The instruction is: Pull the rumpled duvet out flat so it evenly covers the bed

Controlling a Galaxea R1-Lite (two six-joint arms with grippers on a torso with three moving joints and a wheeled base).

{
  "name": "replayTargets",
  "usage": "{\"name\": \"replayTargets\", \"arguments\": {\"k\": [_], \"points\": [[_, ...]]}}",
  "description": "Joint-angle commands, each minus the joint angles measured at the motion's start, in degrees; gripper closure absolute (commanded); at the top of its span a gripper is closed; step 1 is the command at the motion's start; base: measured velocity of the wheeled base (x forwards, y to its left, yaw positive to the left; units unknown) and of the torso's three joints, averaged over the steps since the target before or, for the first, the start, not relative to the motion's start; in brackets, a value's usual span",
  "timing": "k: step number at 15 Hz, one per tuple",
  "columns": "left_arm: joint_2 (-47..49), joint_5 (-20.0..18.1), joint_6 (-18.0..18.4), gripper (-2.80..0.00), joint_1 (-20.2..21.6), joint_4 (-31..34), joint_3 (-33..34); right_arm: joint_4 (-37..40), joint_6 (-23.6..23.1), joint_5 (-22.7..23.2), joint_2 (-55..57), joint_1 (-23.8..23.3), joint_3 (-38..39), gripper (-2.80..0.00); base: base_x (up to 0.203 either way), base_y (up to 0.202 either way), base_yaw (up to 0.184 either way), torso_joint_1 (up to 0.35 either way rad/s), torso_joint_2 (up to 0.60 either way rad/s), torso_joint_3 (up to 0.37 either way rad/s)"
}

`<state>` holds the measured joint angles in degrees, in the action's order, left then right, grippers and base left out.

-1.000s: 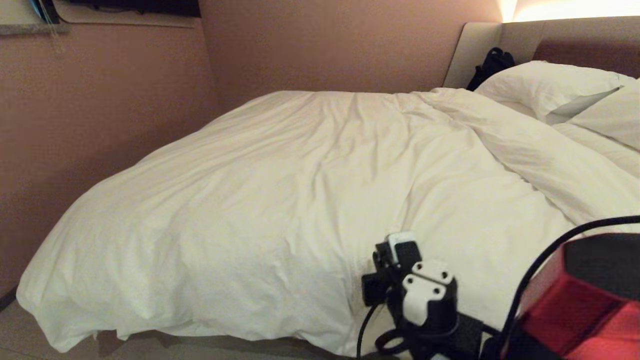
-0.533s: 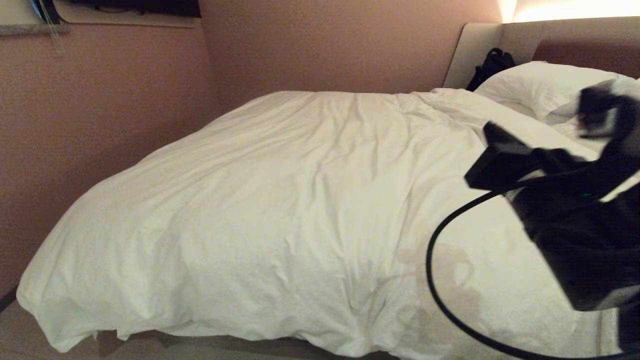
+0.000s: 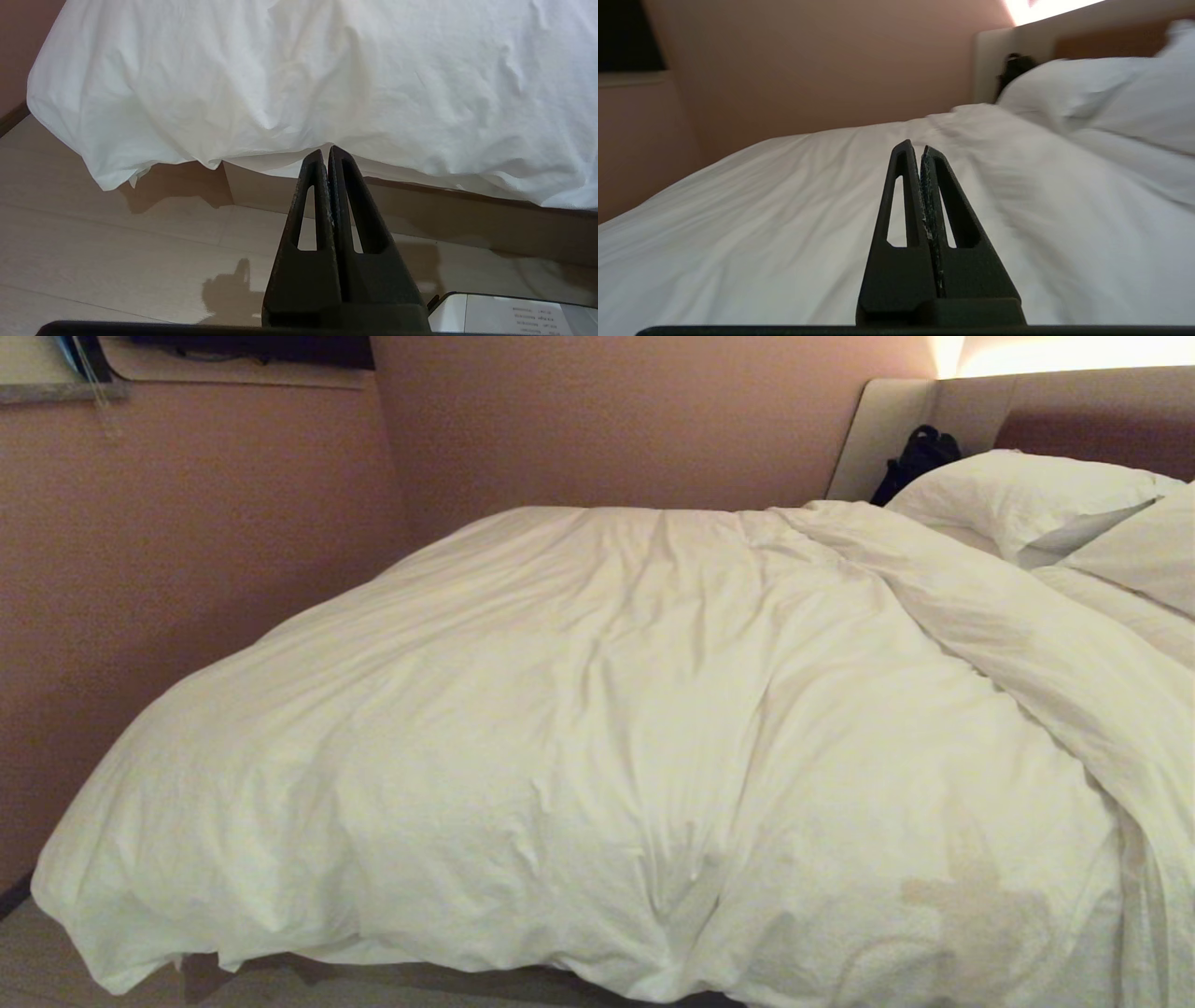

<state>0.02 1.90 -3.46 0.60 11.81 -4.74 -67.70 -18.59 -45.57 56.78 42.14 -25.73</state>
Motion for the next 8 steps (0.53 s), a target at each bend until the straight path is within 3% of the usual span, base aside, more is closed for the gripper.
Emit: {"name": "replayTargets", "arguments": {"k": [1, 4, 6, 8], "points": [[0.0, 0.0, -0.1, 0.0, 0.0, 0.1, 0.0, 7.6, -2.2, -3.6, -11.0, 0.0, 1.9, 0.0, 0.0, 0.0, 0.0, 0.0, 0.0, 0.0], [0.0, 0.0, -0.1, 0.0, 0.0, 0.1, 0.0, 22.3, -3.7, -6.5, -25.0, -2.0, 2.6, 0.0, 0.0, 0.0, 0.0, 0.0, 0.0, 0.0], [0.0, 0.0, -0.1, 0.0, 0.0, 0.1, 0.0, 31.0, -4.1, -7.5, -31.3, -7.5, 2.8, 0.0, 0.0, 0.0, 0.0, 0.0, 0.0, 0.0], [0.0, 0.0, -0.1, 0.0, 0.0, 0.1, 0.0, 34.1, -4.3, -7.8, -32.9, -13.3, 3.5, 0.0, 0.0, 0.0, 0.0, 0.0, 0.0, 0.0]]}}
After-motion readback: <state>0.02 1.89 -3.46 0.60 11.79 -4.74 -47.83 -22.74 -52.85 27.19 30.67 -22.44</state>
